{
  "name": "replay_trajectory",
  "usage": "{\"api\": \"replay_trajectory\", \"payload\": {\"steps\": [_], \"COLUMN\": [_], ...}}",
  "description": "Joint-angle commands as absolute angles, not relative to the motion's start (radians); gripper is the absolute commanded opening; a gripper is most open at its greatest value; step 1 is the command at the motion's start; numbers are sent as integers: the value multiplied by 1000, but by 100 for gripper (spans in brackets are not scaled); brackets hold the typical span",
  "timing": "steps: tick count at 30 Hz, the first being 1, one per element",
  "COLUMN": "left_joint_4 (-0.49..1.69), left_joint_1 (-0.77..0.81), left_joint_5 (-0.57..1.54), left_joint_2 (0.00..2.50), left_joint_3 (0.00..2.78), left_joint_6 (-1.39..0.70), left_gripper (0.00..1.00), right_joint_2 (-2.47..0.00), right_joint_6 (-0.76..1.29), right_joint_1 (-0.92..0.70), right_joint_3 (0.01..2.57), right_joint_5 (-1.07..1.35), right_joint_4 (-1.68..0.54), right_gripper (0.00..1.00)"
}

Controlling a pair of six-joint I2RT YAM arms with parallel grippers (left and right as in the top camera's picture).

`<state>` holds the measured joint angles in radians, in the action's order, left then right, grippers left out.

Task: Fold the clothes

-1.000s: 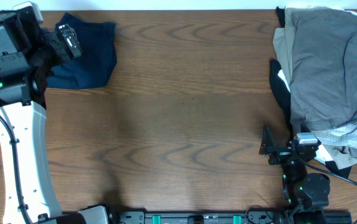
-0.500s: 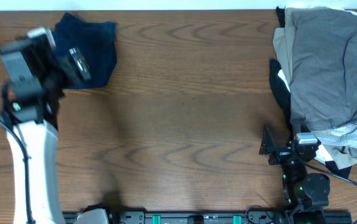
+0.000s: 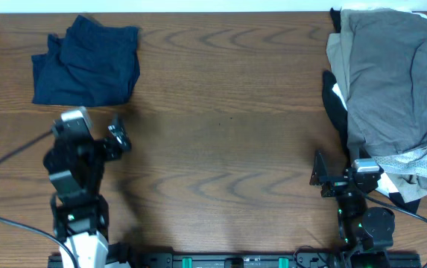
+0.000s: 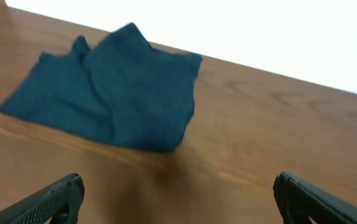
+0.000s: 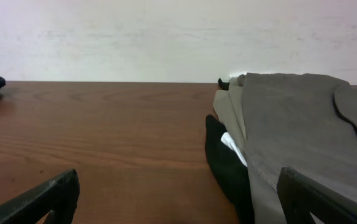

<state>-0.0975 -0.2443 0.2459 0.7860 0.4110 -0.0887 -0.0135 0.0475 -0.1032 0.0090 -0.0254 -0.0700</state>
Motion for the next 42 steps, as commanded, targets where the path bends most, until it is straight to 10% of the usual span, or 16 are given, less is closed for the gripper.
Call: {"api": "replay_trajectory", "payload": {"steps": [1, 42], "left_joint_4": [-116, -163], "left_joint_1": [-225, -143], "left_joint_5": [265, 235], "left_joint_2": [723, 237], "left_joint_3": [340, 4], "left_joint_6": [-84, -79], "left_gripper": [98, 98], "right_joint_2": [-7, -7], "right_joint_6": [36, 36], "right_joint_1": [-111, -111], "right_joint_3": [6, 6], "right_joint_5": [-22, -22], "right_joint_4": [-72, -72], "right_gripper": [99, 99]}}
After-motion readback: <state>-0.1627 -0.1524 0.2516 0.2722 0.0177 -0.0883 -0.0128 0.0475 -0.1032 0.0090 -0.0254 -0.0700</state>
